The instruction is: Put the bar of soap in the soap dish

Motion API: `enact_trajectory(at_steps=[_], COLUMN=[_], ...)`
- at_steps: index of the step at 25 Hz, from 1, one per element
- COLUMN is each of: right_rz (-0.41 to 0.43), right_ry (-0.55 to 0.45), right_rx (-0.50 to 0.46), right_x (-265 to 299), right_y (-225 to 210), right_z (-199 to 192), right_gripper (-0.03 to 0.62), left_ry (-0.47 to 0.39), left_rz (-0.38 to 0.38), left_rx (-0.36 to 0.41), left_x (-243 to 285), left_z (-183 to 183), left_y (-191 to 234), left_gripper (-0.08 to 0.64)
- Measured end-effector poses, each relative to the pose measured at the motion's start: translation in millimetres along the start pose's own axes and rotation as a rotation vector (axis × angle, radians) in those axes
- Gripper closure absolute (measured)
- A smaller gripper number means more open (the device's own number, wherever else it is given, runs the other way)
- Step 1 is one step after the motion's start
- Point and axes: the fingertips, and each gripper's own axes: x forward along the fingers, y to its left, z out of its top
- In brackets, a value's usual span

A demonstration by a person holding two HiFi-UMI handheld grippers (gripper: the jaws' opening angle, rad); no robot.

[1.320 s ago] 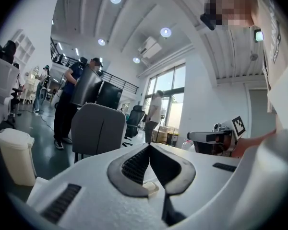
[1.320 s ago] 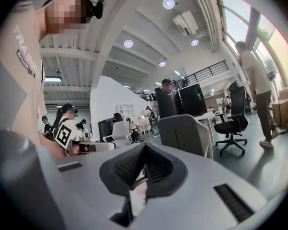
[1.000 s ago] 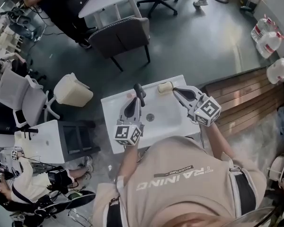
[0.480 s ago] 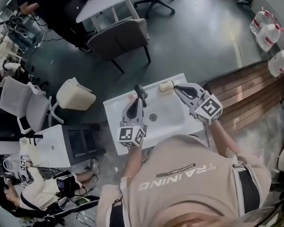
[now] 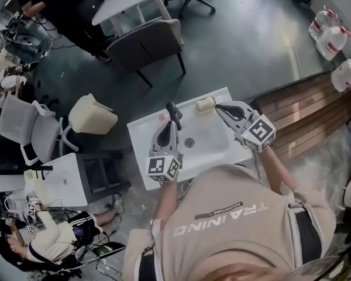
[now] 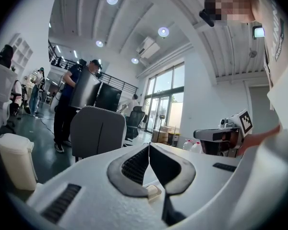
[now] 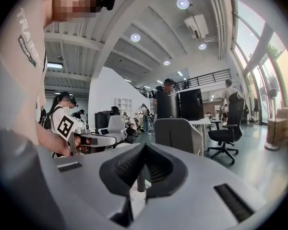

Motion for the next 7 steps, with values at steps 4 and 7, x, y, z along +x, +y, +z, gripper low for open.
enact_trajectory(at_steps=[4, 7], right_rz=[0.003, 0.001], right_ry=[0.007, 0.024], right_rx=[0.02, 0.028], right_x=[-3, -5], right_y=[-2, -2], right_z=[-5, -14], right_gripper=[0.58, 0.579], left_ry=[0.005, 0.01], left_rz=[0.004, 0.001], left_rx=[-0.013, -0.023], left_x=[0, -1], left_z=[-4, -9], left_y=[-2, -2], left_gripper=[0.549, 0.549])
